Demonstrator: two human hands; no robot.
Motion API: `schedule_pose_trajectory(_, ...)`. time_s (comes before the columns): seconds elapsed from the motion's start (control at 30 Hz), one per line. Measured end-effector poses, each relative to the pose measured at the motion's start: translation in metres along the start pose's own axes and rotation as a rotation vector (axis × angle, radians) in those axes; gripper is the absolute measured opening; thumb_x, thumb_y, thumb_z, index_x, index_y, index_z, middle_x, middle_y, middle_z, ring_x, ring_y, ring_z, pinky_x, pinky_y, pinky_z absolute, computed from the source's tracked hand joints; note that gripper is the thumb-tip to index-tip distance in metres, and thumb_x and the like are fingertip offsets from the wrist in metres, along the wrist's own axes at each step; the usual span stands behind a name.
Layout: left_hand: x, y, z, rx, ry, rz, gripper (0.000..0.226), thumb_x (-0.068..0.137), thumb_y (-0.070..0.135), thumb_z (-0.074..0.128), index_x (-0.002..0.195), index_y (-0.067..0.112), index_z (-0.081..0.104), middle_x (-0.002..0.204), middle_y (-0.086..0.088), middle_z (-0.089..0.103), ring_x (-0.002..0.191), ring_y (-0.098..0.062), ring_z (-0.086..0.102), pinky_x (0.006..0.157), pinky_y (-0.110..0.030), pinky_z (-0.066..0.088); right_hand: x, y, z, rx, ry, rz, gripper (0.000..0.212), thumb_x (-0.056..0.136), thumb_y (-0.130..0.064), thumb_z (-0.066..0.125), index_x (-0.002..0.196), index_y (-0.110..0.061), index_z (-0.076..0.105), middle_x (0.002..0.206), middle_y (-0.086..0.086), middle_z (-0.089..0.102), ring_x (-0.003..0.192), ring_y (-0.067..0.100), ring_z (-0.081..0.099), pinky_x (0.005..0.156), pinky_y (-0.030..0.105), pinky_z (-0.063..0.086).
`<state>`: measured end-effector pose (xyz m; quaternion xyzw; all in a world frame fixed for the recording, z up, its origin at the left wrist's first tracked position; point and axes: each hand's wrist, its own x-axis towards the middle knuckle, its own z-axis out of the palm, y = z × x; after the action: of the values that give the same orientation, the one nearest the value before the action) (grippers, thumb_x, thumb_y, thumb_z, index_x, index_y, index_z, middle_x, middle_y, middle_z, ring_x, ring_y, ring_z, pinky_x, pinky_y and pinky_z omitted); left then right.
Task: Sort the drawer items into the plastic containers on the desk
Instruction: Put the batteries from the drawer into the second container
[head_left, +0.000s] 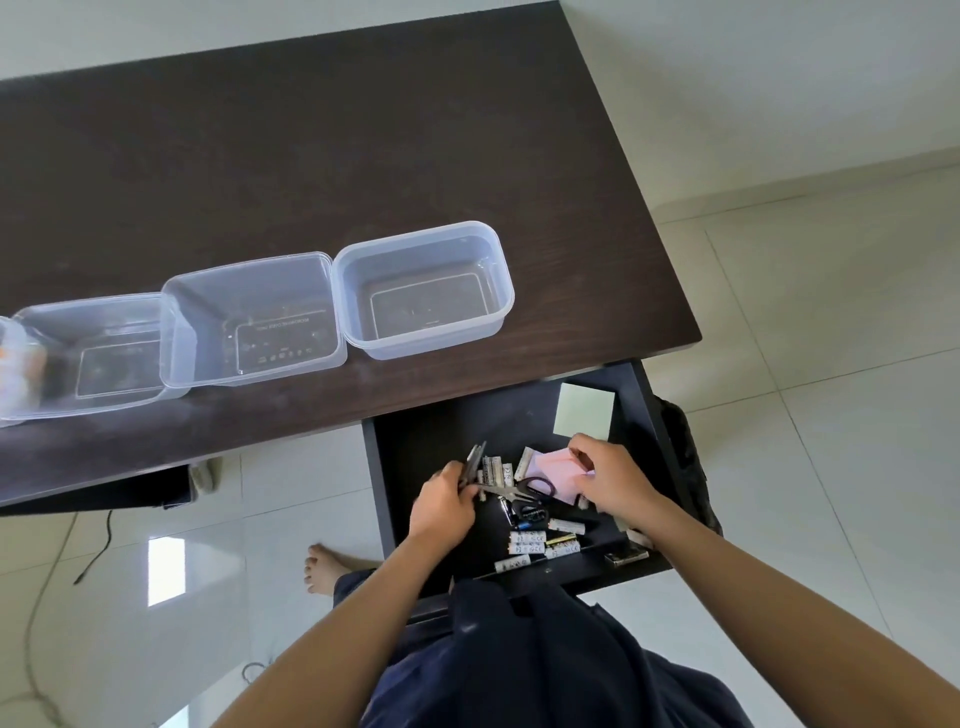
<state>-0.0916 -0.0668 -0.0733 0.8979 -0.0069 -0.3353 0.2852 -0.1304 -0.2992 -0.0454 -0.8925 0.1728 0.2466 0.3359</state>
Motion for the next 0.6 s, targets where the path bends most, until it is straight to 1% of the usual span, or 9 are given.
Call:
schedule_pose_trajectory(0.1, 0.016, 0.005, -0.016, 0.046, 0.067, -0.001, 0.030, 0.091, 0.023, 0.055, 0.120, 0.014, 0.055, 0.111, -0.010, 0.065, 0.100, -0.031, 0.061, 0.087, -0.041, 0.051, 0.002, -0.001, 0.001, 0.016, 0.056, 0.037, 0.016, 0.082, 0.002, 0.057, 0.088, -0.012, 0.050, 0.087, 0.010, 0.058, 0.077, 0.027, 0.056, 0.058, 0.036, 0.051)
schedule_pose_trajectory(0.17, 0.028, 0.008, -0.025, 0.105, 0.062, -0.006, 0.033, 0.092, 0.023, 0.054, 0.122, 0.012, 0.054, 0.115, -0.011, 0.064, 0.107, -0.031, 0.059, 0.092, -0.040, 0.049, 0.001, 0.000, 0.002, 0.059, 0.094, 0.062, 0.014, 0.082, 0.002, 0.056, 0.089, -0.008, 0.052, 0.089, 0.012, 0.061, 0.081, 0.029, 0.057, 0.064, 0.038, 0.051)
schedule_pose_trajectory(0.27, 0.043, 0.008, -0.030, 0.231, 0.034, 0.000, 0.029, 0.090, 0.022, 0.055, 0.117, 0.010, 0.055, 0.122, -0.015, 0.056, 0.114, -0.033, 0.051, 0.095, -0.041, 0.045, -0.001, 0.003, 0.005, 0.089, 0.109, 0.100, 0.009, 0.081, 0.004, 0.052, 0.083, -0.004, 0.047, 0.075, 0.009, 0.055, 0.073, 0.029, 0.054, 0.059, 0.032, 0.043)
schedule_pose_trajectory(0.3, 0.044, 0.007, -0.030, 0.249, 0.031, 0.001, 0.031, 0.089, 0.021, 0.055, 0.119, 0.010, 0.055, 0.126, -0.015, 0.051, 0.117, -0.034, 0.047, 0.096, -0.042, 0.044, -0.002, 0.004, 0.006, 0.078, 0.119, 0.116, 0.009, 0.081, 0.004, 0.050, 0.081, -0.004, 0.046, 0.074, 0.009, 0.053, 0.072, 0.028, 0.053, 0.059, 0.033, 0.042)
schedule_pose_trajectory(0.37, 0.044, 0.006, -0.027, 0.250, 0.039, 0.001, 0.042, 0.090, 0.019, 0.055, 0.131, 0.013, 0.048, 0.135, -0.015, 0.040, 0.125, -0.034, 0.039, 0.100, -0.044, 0.042, -0.003, 0.008, 0.007, 0.028, 0.166, 0.132, 0.010, 0.080, 0.005, 0.048, 0.080, -0.005, 0.047, 0.077, 0.010, 0.052, 0.073, 0.027, 0.052, 0.061, 0.034, 0.042)
schedule_pose_trajectory(0.43, 0.039, 0.006, -0.024, 0.230, 0.076, -0.001, 0.053, 0.091, 0.018, 0.055, 0.141, 0.015, 0.037, 0.140, -0.015, 0.033, 0.129, -0.034, 0.032, 0.101, -0.045, 0.041, -0.003, 0.010, 0.009, -0.030, 0.205, 0.123, 0.008, 0.082, 0.004, 0.049, 0.085, -0.004, 0.052, 0.086, 0.013, 0.051, 0.074, 0.029, 0.052, 0.062, 0.032, 0.041)
schedule_pose_trajectory(0.5, 0.031, 0.005, -0.020, 0.192, 0.126, -0.001, 0.056, 0.091, 0.019, 0.054, 0.143, 0.015, 0.033, 0.140, -0.015, 0.030, 0.131, -0.034, 0.029, 0.100, -0.044, 0.041, -0.005, 0.011, 0.009, -0.066, 0.214, 0.124, 0.008, 0.085, -0.001, 0.053, 0.089, -0.006, 0.057, 0.093, 0.014, 0.049, 0.069, 0.029, 0.053, 0.060, 0.031, 0.040)
schedule_pose_trajectory(0.6, 0.018, 0.002, -0.013, 0.106, 0.192, 0.034, 0.051, 0.090, 0.019, 0.056, 0.138, 0.014, 0.040, 0.138, -0.011, 0.034, 0.129, -0.031, 0.031, 0.098, -0.042, 0.043, -0.008, 0.010, 0.012, -0.128, 0.224, 0.173, 0.010, 0.086, -0.005, 0.056, 0.085, -0.015, 0.058, 0.095, 0.010, 0.046, 0.061, 0.026, 0.052, 0.055, 0.036, 0.047)
